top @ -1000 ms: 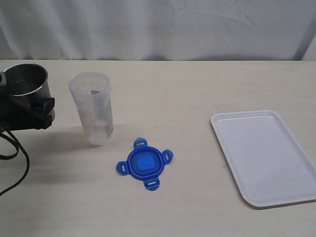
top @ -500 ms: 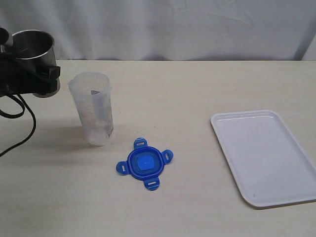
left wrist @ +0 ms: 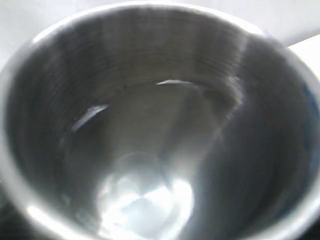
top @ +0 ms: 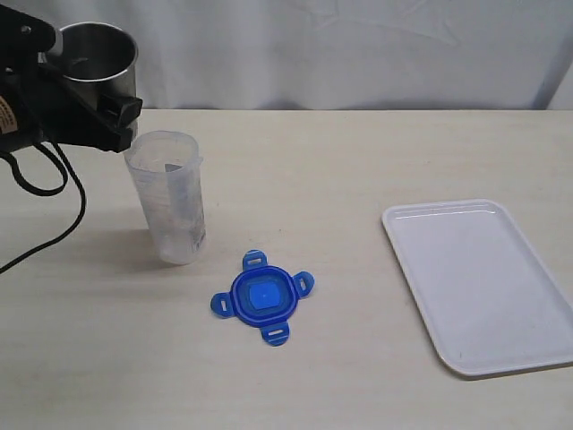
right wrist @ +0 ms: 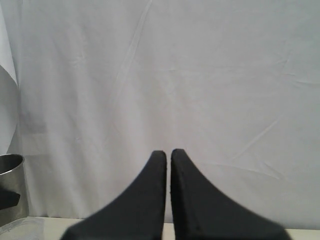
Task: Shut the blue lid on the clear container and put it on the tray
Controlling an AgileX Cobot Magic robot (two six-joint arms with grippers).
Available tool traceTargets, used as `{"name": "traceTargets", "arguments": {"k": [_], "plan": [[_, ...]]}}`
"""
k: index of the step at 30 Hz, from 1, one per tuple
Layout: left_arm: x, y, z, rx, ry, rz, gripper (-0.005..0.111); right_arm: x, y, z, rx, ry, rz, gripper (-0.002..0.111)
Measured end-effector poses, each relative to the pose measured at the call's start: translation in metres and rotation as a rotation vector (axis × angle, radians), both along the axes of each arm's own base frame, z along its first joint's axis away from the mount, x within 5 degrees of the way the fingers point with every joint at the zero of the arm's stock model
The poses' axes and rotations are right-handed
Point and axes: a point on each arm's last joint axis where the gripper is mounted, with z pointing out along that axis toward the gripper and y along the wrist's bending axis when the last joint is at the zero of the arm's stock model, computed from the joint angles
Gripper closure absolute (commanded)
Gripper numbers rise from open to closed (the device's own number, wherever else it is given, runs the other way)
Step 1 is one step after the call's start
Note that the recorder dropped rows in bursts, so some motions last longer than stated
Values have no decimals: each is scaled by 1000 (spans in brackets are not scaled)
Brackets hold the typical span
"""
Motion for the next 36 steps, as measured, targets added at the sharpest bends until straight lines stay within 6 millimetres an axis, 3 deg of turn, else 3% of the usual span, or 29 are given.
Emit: {"name": "traceTargets", "arguments": {"k": [36], "plan": [[4,-4,-12,367,-65,-193,107,0,0,0,0,0,0,104]]}}
